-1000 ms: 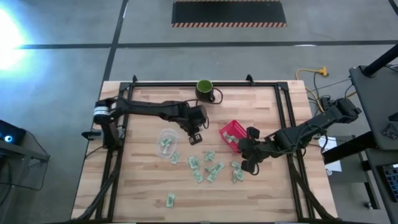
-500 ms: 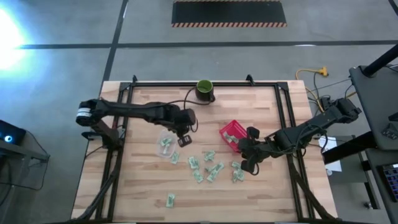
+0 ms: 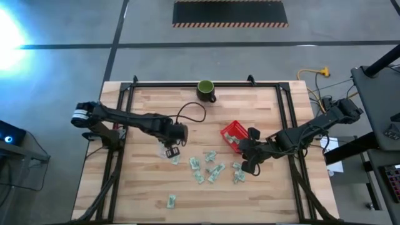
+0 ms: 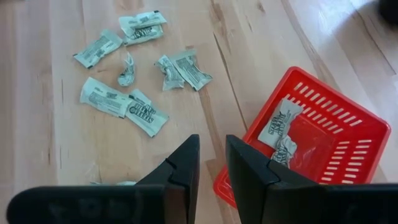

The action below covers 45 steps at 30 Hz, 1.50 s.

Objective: Pick and place items into bin
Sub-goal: Put the stevia packet into the transparent bin, then put the stevia packet into the red basket

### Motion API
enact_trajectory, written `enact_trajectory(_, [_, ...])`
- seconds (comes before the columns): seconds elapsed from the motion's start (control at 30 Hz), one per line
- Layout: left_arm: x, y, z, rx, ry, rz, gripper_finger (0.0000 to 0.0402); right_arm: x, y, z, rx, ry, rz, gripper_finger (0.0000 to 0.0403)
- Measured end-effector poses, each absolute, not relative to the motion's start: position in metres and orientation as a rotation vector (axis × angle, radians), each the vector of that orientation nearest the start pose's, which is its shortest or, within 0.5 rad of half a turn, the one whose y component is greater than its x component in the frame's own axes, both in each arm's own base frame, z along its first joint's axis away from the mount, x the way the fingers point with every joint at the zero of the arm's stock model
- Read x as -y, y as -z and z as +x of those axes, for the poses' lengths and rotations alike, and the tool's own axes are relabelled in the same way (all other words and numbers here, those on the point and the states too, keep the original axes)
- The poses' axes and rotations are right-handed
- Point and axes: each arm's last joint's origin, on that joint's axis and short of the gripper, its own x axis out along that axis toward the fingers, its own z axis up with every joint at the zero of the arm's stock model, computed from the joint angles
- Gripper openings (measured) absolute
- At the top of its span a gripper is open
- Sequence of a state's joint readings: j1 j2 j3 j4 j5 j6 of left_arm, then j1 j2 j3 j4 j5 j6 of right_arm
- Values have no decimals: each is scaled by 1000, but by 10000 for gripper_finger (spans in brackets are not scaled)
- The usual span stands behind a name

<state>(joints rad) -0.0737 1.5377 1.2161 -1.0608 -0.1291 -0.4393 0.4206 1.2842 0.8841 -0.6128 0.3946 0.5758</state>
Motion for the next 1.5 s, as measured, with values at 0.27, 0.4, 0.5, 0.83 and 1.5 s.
enact_trajectory(0.27, [24, -234, 269, -1425, -337, -252, 5, -90, -237, 229, -875, 235, 142, 68])
enact_trajectory(0.4, [24, -229, 266, -1442, -352, -260, 6, -90, -238, 229, -871, 233, 145, 68])
enact_trajectory(0.5, [24, -226, 265, -1456, -353, -259, 9, -90, -238, 230, -870, 233, 145, 68])
enact_trajectory(0.83, [23, -218, 261, -1481, -359, -255, 93, -91, -239, 231, -853, 226, 156, 68])
enact_trajectory(1.5, [27, -221, 262, -1476, -341, -297, 123, -124, -229, 221, -908, -124, 237, 68])
